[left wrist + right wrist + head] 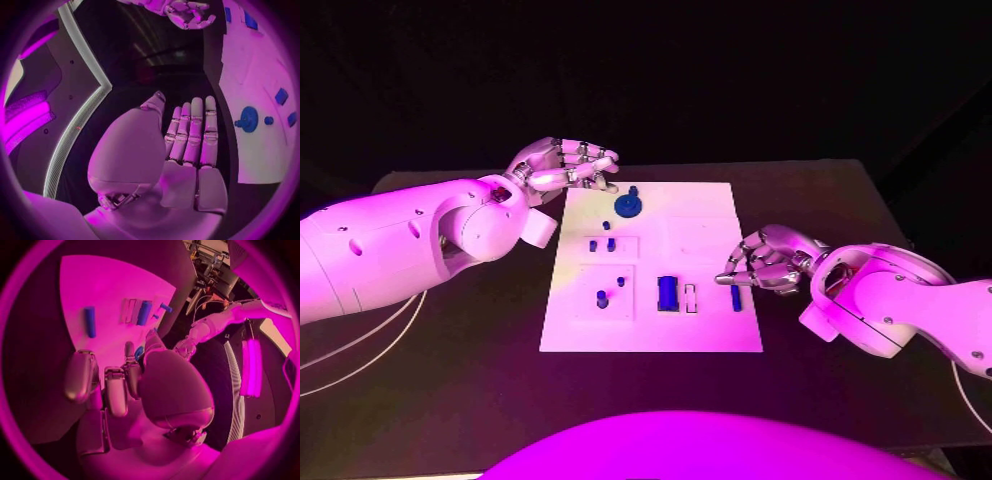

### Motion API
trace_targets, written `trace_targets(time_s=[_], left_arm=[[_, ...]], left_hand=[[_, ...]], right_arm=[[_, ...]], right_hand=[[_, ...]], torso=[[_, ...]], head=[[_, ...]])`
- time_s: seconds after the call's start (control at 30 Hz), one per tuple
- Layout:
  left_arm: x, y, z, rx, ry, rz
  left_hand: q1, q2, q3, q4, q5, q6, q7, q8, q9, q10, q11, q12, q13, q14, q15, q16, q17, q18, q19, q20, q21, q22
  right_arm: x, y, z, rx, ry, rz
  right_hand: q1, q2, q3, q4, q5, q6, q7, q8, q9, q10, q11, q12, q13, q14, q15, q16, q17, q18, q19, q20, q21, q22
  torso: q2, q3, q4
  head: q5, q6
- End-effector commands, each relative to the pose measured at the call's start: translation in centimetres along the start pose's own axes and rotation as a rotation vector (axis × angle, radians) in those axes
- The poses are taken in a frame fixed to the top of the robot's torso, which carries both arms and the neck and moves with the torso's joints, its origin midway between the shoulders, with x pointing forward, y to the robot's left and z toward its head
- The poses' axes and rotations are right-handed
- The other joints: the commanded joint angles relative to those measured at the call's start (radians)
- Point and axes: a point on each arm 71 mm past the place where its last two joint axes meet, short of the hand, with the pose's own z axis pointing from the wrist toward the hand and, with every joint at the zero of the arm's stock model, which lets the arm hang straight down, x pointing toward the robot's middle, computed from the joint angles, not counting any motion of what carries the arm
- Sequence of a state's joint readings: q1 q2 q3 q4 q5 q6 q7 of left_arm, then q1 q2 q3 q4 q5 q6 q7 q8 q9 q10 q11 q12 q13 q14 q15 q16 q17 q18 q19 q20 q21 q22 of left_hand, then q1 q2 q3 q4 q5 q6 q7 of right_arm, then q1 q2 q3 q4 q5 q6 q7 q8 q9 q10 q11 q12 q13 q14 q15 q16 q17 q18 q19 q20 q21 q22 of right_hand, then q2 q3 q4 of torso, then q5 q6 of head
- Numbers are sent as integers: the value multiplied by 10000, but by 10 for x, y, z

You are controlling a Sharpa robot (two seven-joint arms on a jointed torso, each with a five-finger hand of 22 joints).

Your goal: Assemble the parts on the task board

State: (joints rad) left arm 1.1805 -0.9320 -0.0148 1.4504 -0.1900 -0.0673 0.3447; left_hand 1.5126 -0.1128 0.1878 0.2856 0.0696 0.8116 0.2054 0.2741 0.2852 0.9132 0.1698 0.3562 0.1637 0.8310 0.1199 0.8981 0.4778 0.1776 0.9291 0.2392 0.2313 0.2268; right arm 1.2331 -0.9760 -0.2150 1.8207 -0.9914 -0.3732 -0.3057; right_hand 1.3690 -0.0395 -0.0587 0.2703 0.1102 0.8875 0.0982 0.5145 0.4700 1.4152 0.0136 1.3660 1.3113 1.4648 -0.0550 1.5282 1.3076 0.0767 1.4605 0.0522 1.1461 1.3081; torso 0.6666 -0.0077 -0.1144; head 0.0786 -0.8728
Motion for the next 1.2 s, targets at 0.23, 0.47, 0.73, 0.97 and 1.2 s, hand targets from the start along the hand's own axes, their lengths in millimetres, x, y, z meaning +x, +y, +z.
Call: trace_targets(time_s=[0.23, 0.47, 0.73, 0.97, 1.2], left_arm=[[5, -2, 0, 167, 151, -334], [5, -2, -1, 176, 167, -300], [5, -2, -1, 184, 204, -187], [4, -2, -1, 168, 218, -141], [4, -2, -1, 147, 234, -90]], left_hand=[[-41, 5, -15, 21, 8, -72, 232, 46, -12, -61, 7, 56, -17, -78, -16, 34, -17, 45, 92, 0, -43, -17], [-41, 5, -15, 21, 8, -72, 232, 46, -12, -61, 7, 56, -17, -78, -16, 34, -17, 45, 92, 0, -43, -17], [-41, 5, -15, 21, 8, -72, 232, 46, -12, -61, 7, 56, -17, -78, -16, 34, -17, 45, 92, 0, -43, -17], [-41, 5, -15, 21, 8, -72, 232, 46, -12, -61, 7, 56, -17, -78, -16, 34, -17, 45, 92, 0, -43, -17], [-45, -6, -28, 19, 8, -73, 231, 49, -13, -61, 7, 62, -18, -79, -16, 40, -25, 44, 102, 0, -57, -26]], right_arm=[[-13, -26, -8, 501, -1086, -1347], [-5, -34, -6, 1017, -989, -1854], [7, -37, 3, 1381, -704, -2338], [18, -34, 9, 1437, -328, -2503], [27, -33, 12, 1566, 310, -2758]], right_hand=[[-75, -167, -191, 150, -4, 303, -39, -146, -81, -3, 47, -54, 414, 855, 75, -8, 1689, -84, 34, 75, 216, 1715], [-125, -213, -243, 177, -4, 390, -60, -148, -91, -4, 31, -72, 401, 864, 65, 10, 1726, -97, 60, 70, 299, 1735], [-96, -254, -257, 161, 2, 447, -79, -143, -94, -9, 15, -87, 390, 865, 55, 12, 1731, -98, 66, 65, 312, 1737], [-122, -233, -260, 185, 5, 480, -85, -145, -99, -28, 9, -120, 360, 865, 48, 11, 1729, -96, 65, 60, 304, 1735], [-250, -183, -293, 210, 3, 569, -107, -147, -109, -44, -7, -159, 332, 860, 34, 1, 1710, -87, 53, 50, 253, 1723]], torso=[[4, 7, -17], [14, 9, 19], [19, 1, 29], [17, 6, 9], [3, -5, 26]], head=[[-95, 2], [-121, 2], [-59, 2], [-17, 2], [-40, 2]])
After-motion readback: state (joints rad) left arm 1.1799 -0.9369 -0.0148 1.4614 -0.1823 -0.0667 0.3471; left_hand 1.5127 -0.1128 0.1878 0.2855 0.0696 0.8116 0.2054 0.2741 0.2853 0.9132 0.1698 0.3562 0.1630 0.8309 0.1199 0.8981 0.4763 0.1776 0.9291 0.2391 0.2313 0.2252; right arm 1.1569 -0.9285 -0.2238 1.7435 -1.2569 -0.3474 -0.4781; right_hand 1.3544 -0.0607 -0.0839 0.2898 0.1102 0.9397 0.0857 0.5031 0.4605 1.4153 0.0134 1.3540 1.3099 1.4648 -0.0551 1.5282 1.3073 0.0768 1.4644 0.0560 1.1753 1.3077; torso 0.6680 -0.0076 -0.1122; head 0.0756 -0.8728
